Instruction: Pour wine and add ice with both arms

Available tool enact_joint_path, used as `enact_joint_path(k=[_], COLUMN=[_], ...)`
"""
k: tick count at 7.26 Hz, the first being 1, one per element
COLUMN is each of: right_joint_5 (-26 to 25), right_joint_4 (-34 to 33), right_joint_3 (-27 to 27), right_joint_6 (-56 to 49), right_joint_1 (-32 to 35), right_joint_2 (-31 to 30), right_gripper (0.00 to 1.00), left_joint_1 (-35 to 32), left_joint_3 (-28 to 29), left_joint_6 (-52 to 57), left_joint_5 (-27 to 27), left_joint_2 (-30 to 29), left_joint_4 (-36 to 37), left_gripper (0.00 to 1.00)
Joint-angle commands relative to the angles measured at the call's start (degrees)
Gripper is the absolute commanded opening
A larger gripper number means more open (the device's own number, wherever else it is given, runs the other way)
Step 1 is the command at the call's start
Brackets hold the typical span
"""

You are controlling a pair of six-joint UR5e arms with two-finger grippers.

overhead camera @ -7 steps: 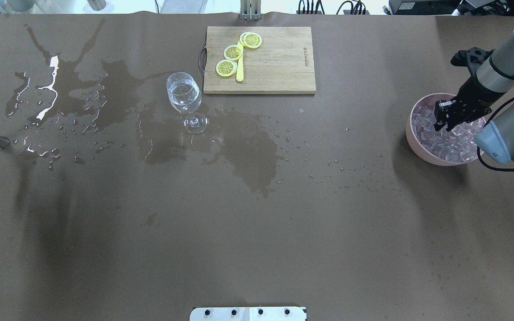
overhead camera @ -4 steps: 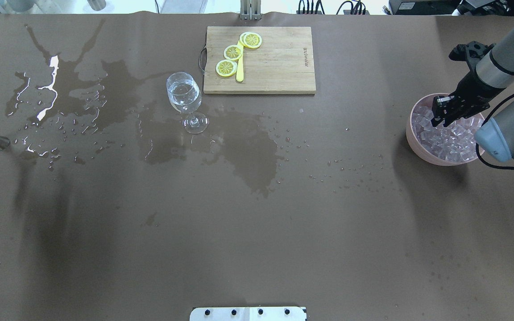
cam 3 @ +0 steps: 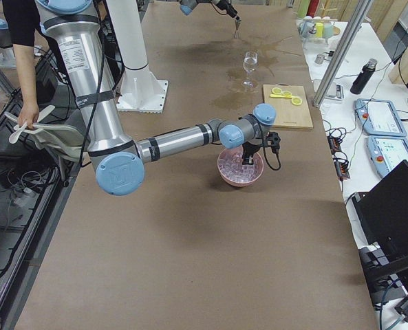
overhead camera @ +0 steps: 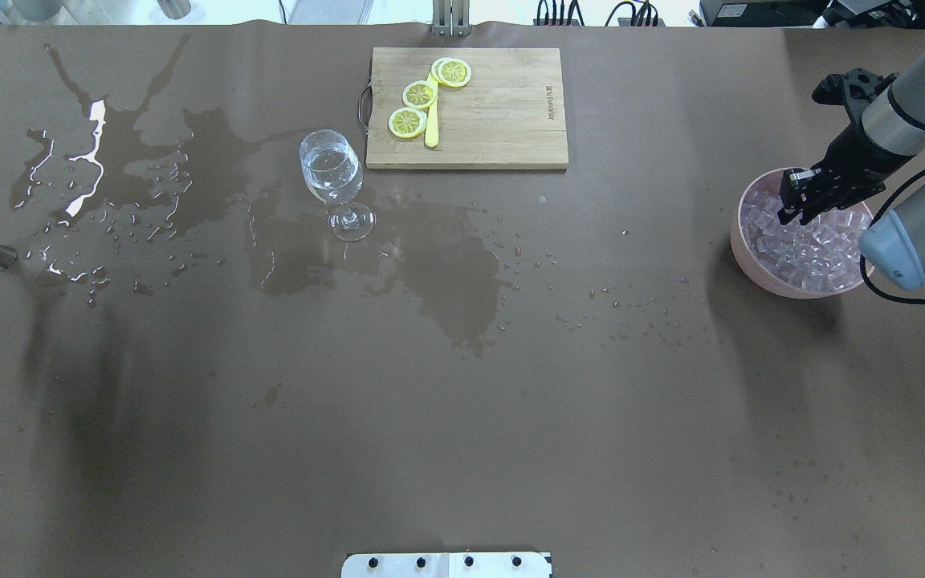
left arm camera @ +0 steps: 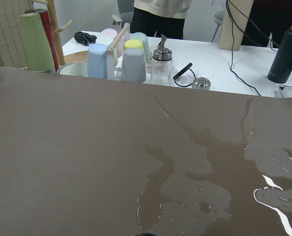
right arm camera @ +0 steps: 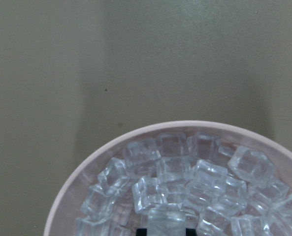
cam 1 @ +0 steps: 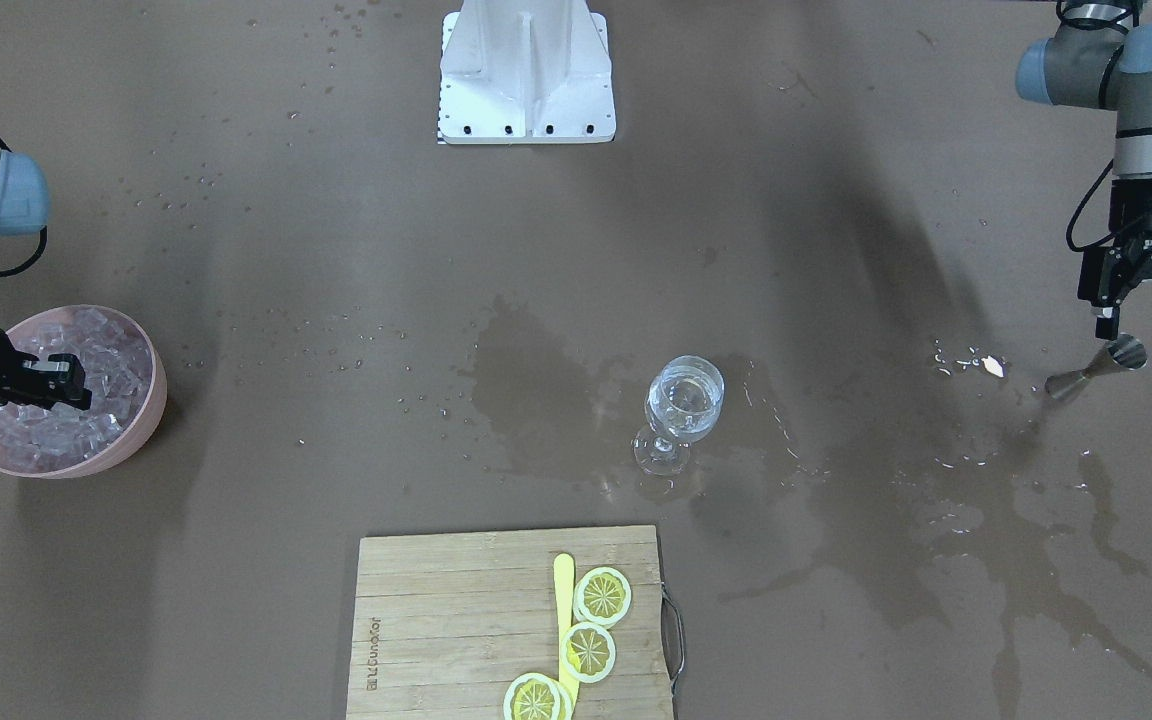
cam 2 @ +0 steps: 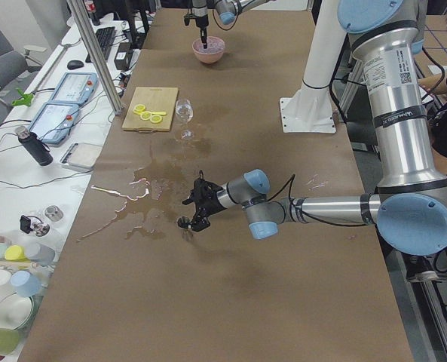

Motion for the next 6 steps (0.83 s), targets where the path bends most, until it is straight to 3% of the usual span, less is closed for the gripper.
enact_joint_path(k=[1,6], right_joint_5=[0.07,-0.98], right_joint_4=[0.00,0.00], right_joint_3=[0.10,1.24], right_joint_6=[0.09,-0.08], right_joint_1=[0.31,1.80], right_joint_2=[0.08,0.43], right_gripper=[0.08,0.07], left_joint_1=[0.07,0.86], left_joint_3=[0.11,3.28], left_joint_6=[0.02,-0.41], left_joint_5=[-0.01,0.25], left_joint_2=[-0.01,0.87], left_joint_4=[-0.09,-5.54], left_gripper=[0.96,0.96])
